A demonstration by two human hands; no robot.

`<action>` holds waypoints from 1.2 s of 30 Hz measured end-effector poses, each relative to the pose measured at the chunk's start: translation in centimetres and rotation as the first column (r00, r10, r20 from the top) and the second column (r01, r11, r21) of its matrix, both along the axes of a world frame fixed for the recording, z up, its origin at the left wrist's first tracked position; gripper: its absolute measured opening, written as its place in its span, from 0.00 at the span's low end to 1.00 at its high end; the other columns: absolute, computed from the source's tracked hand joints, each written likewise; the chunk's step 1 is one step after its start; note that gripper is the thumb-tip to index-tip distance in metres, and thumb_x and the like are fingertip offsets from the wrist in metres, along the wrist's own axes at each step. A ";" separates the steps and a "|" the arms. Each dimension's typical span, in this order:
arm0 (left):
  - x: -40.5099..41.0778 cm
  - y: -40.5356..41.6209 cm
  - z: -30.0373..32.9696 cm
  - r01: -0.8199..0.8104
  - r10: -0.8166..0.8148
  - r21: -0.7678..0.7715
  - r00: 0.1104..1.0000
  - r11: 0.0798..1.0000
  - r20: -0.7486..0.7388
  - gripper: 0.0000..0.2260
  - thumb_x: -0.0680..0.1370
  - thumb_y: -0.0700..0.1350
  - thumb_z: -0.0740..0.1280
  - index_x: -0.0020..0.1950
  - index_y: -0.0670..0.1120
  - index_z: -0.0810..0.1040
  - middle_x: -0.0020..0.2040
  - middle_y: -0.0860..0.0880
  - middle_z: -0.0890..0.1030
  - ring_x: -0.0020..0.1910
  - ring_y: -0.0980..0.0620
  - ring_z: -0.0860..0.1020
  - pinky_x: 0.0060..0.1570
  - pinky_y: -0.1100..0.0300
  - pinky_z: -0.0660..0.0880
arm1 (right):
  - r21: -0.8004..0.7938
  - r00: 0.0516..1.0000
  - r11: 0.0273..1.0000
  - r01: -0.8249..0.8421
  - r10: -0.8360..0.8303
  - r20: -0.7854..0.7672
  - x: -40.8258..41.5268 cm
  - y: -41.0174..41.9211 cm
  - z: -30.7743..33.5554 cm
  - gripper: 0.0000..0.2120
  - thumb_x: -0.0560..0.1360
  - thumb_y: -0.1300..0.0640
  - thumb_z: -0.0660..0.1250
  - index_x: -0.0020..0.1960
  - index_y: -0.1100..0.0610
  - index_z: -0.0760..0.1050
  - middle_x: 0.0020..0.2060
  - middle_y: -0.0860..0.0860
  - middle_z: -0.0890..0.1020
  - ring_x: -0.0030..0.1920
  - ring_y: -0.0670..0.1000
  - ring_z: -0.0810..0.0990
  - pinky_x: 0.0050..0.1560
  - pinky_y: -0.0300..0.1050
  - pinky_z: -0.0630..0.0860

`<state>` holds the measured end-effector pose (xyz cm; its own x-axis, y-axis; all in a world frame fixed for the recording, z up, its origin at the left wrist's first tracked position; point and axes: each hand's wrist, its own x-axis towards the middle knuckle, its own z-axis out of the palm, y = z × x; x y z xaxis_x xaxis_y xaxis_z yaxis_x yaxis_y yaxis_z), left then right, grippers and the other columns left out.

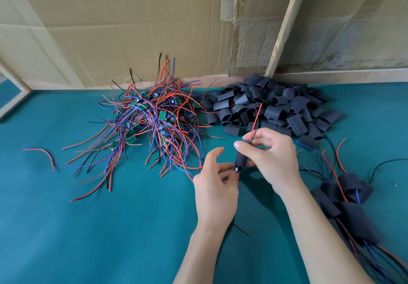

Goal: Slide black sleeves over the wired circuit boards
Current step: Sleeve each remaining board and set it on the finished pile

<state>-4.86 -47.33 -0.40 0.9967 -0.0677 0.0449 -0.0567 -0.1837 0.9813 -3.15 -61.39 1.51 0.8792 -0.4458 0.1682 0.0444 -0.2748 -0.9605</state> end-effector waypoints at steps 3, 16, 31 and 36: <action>0.0 0.0 0.1 -0.002 0.002 0.009 1.000 1.000 -0.008 0.23 0.76 0.34 0.71 0.67 0.53 0.75 0.45 0.56 0.85 0.42 0.64 0.84 0.38 0.77 0.73 | -0.005 1.000 1.000 -0.001 0.001 0.002 -0.1 0.1 0.1 0.07 0.69 0.54 0.81 0.42 0.49 0.83 0.35 0.47 0.86 0.36 0.57 0.84 0.32 0.44 0.82; -0.1 0.0 0.0 -0.027 0.027 -0.046 1.000 0.999 0.003 0.17 0.73 0.39 0.72 0.57 0.57 0.76 0.42 0.57 0.86 0.40 0.59 0.85 0.42 0.66 0.79 | -0.040 0.991 0.995 -0.091 0.087 -0.102 -0.4 0.4 0.5 0.09 0.69 0.53 0.81 0.45 0.49 0.83 0.35 0.47 0.86 0.30 0.55 0.85 0.35 0.43 0.81; -0.3 0.0 0.6 0.111 -0.117 -0.250 0.993 0.962 -0.010 0.10 0.78 0.49 0.65 0.44 0.45 0.81 0.36 0.46 0.84 0.32 0.49 0.82 0.35 0.55 0.78 | 0.185 0.963 0.973 -0.138 0.175 -0.203 -3.7 -3.2 4.4 0.02 0.72 0.58 0.76 0.42 0.56 0.85 0.31 0.51 0.81 0.26 0.45 0.73 0.25 0.35 0.66; 0.2 -0.3 0.1 0.079 -0.084 -0.191 0.996 0.978 -0.016 0.07 0.78 0.39 0.66 0.43 0.46 0.81 0.35 0.47 0.84 0.31 0.52 0.81 0.34 0.58 0.79 | -0.339 0.780 0.895 -0.290 0.016 -0.625 -8.4 -6.8 7.4 0.06 0.69 0.42 0.78 0.43 0.40 0.84 0.34 0.43 0.87 0.29 0.38 0.78 0.37 0.42 0.71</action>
<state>-4.71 -47.59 -0.30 0.9891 -0.1411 0.0410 -0.0400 0.0103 0.9991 -11.54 -68.22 8.95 0.9085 -0.3099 -0.2803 -0.4179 -0.6733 -0.6100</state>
